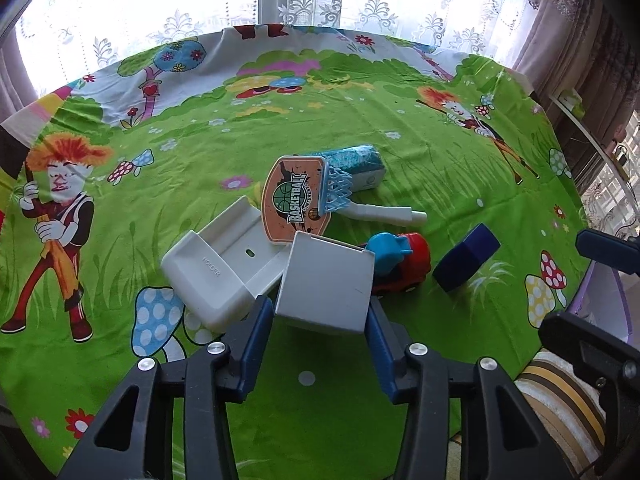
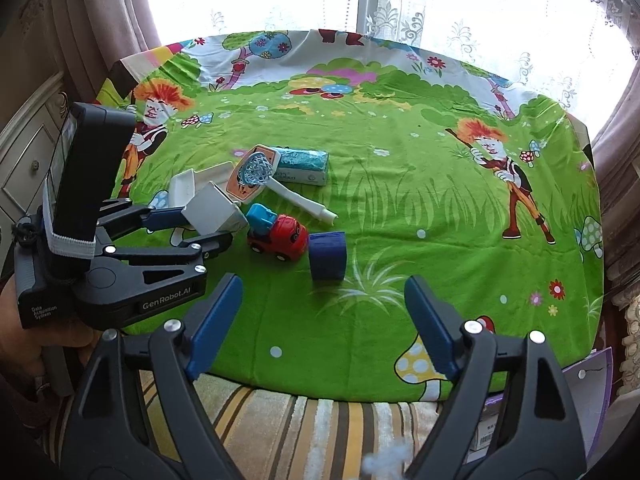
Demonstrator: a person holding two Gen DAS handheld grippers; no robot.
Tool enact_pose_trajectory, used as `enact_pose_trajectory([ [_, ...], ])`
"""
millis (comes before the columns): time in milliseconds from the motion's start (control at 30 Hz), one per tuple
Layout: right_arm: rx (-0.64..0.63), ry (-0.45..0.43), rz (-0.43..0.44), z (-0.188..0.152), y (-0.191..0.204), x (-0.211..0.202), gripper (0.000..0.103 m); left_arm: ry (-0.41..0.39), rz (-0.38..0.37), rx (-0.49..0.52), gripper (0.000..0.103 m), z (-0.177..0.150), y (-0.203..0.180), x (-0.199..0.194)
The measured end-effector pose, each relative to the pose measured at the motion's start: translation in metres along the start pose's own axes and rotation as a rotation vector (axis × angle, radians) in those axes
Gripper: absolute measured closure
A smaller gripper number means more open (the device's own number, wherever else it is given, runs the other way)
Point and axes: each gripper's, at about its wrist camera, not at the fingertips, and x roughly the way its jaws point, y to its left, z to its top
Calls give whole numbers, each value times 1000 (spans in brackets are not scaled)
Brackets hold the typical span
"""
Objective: Organize rigid objects
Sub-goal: 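Grasp the white plastic cube with the left tool while the right tool grasps the red toy car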
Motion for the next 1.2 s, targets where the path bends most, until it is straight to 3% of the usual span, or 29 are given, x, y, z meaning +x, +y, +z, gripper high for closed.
enact_pose_trajectory([
  [167,37,20,56,10,10,5,28,-11,-64,-83,56,-12,14,-16],
  [600,110,114,112,44,39,46,46,-92,-137,-233,56,-41,41,-58],
  [800,161,177,99,55,33,67,46,-100,-153,-295,56,-50,56,-60],
  [1200,183,247,43,51,28,95,46,-110,-181,-309,56,-53,60,-60],
])
